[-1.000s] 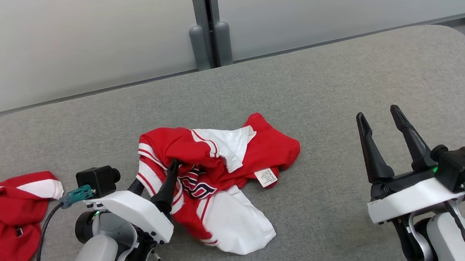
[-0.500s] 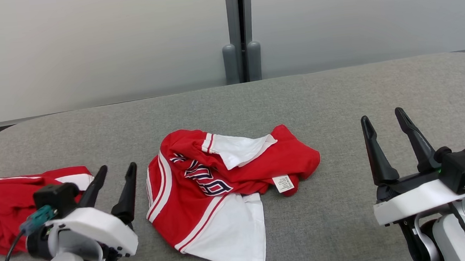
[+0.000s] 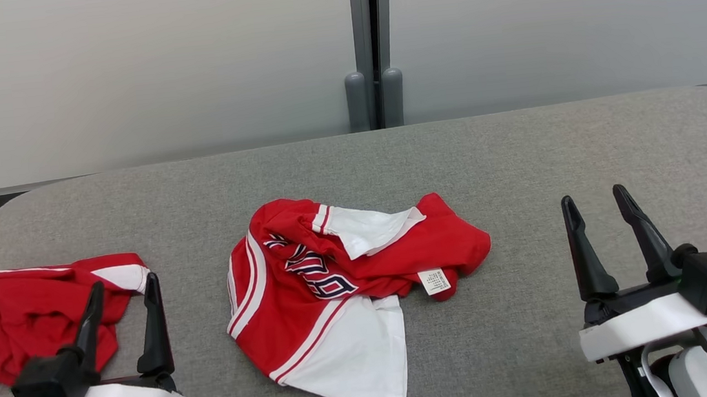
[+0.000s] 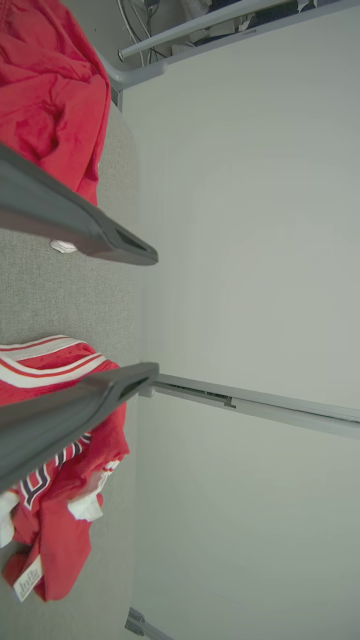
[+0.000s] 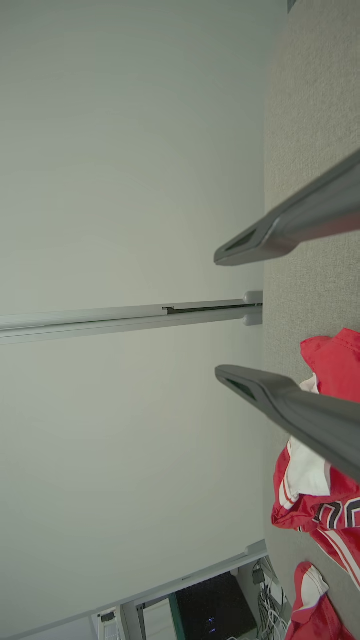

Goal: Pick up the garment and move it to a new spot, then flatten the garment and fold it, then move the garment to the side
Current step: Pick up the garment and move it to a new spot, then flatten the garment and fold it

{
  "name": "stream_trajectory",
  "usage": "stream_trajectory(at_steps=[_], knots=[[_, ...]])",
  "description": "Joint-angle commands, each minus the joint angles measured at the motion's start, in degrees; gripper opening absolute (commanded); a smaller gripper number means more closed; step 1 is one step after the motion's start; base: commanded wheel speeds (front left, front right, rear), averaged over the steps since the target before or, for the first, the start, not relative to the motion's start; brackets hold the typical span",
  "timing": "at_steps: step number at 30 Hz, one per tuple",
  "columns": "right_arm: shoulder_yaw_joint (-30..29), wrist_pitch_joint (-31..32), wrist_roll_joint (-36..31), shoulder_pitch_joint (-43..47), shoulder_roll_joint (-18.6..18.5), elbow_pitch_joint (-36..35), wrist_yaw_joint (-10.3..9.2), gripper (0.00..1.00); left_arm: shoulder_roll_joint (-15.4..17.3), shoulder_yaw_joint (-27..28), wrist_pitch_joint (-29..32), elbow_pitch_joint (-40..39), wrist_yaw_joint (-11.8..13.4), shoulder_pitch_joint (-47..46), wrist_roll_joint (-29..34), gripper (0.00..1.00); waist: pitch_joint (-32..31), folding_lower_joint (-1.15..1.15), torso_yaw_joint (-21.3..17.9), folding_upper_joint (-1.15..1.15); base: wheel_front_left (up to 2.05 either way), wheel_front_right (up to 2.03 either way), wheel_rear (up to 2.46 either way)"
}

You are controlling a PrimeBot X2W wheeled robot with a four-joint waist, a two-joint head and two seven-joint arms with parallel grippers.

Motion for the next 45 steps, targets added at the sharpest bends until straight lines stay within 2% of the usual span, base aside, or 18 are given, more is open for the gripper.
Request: stream_trajectory(at_steps=[1, 7, 16, 28, 45], knots=[[-0.4, 0.0, -0.2, 0.7, -0.2, -0.3, 0.11, 1.00, -0.7, 1.1, -0.3, -1.8, 0.7, 0.9, 1.4, 1.00, 0.0, 0.00, -0.2, 0.00, 0.00, 0.00, 0.00], [-0.4, 0.0, -0.2, 1.2, -0.1, -0.2, 0.11, 1.00, -4.7, 5.7, -0.2, -7.4, -0.3, 6.8, 7.2, 1.00, -0.2, 0.00, -0.9, 0.00, 0.00, 0.00, 0.00], [-0.9, 0.0, -0.4, 1.7, -0.3, -0.3, 0.11, 1.00, -8.8, 8.6, -0.3, -7.3, -3.5, 8.6, 10.7, 1.00, -0.4, 0.00, -0.7, 0.00, 0.00, 0.00, 0.00], [-1.1, 0.0, -0.2, 1.6, 0.1, 0.0, 0.11, 1.00, -11.4, 12.0, -0.3, -6.2, -6.8, 8.2, 13.8, 1.00, -0.1, 0.00, -0.5, 0.00, 0.00, 0.00, 0.00], [-1.0, 0.0, 0.2, 1.3, 0.3, 1.6, 0.11, 1.00, -13.7, 14.0, -0.3, -4.8, -9.0, 7.7, 16.1, 1.00, -0.1, 0.00, -0.7, 0.00, 0.00, 0.00, 0.00]])
